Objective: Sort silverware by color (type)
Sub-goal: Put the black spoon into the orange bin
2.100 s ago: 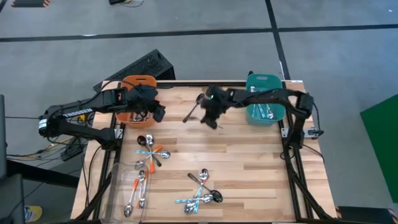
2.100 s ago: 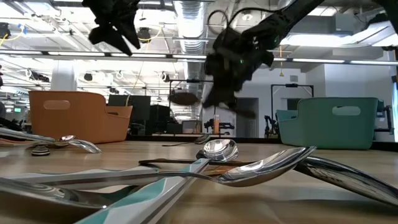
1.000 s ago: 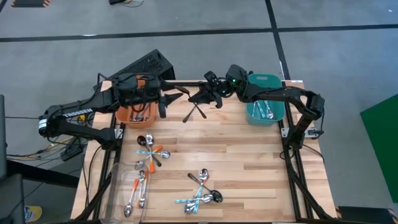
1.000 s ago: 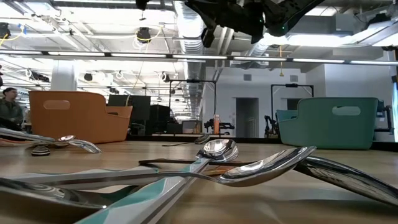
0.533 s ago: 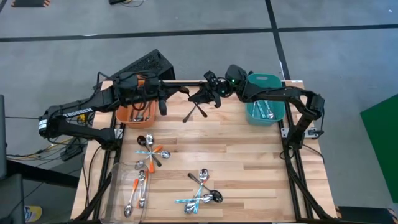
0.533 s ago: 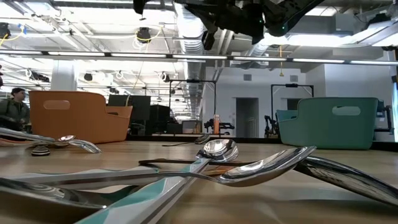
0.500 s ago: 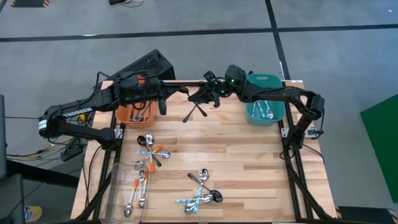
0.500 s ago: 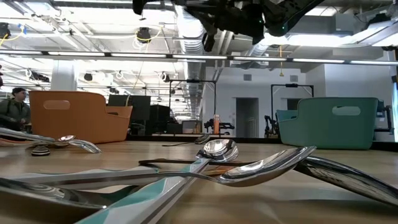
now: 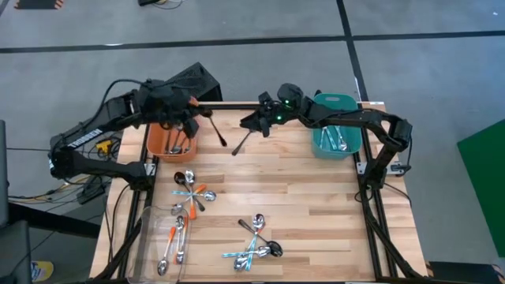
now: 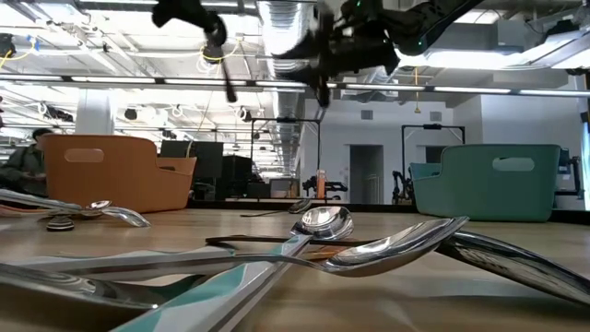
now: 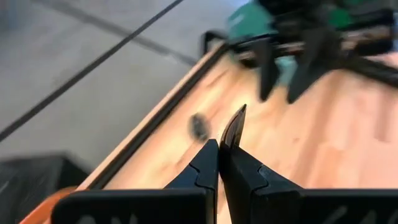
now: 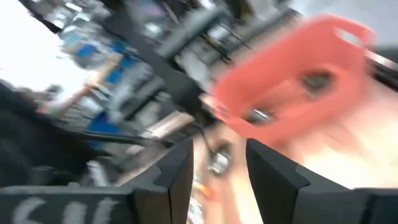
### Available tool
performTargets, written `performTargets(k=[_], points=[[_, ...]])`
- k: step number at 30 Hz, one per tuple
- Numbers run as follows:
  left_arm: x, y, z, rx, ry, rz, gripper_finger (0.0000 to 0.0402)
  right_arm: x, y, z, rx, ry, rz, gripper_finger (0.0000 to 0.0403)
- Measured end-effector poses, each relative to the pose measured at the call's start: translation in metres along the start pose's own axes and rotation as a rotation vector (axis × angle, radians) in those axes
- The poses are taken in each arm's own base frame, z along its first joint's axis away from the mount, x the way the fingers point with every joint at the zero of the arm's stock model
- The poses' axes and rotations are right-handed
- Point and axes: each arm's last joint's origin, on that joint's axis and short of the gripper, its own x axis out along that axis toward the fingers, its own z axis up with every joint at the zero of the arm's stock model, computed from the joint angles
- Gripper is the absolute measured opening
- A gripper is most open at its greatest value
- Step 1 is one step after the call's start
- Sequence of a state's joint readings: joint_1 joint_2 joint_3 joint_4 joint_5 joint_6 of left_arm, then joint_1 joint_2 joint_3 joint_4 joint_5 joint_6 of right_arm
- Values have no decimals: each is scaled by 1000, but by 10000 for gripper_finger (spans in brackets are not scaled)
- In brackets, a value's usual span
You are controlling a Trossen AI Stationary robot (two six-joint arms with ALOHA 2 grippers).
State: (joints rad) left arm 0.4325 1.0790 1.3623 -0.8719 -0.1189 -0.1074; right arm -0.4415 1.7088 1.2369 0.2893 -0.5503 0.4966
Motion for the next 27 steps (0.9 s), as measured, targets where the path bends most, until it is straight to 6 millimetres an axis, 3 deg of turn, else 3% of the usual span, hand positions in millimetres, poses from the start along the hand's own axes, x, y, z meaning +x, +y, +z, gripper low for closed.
performTargets(k=[5, 13, 17, 27], points=[[-13, 17, -4, -96, 105, 136, 0, 2, -14, -18, 31, 119, -141, 170], [-20, 48, -28, -294, 383, 346, 0, 3, -15, -32, 23, 190, -314, 164], [-16, 60, -36, -352, 512, 432, 0, 2, -16, -33, 28, 199, -333, 164], [17, 77, -41, -344, 734, 428, 0, -1, -19, -40, 58, 262, -401, 164]])
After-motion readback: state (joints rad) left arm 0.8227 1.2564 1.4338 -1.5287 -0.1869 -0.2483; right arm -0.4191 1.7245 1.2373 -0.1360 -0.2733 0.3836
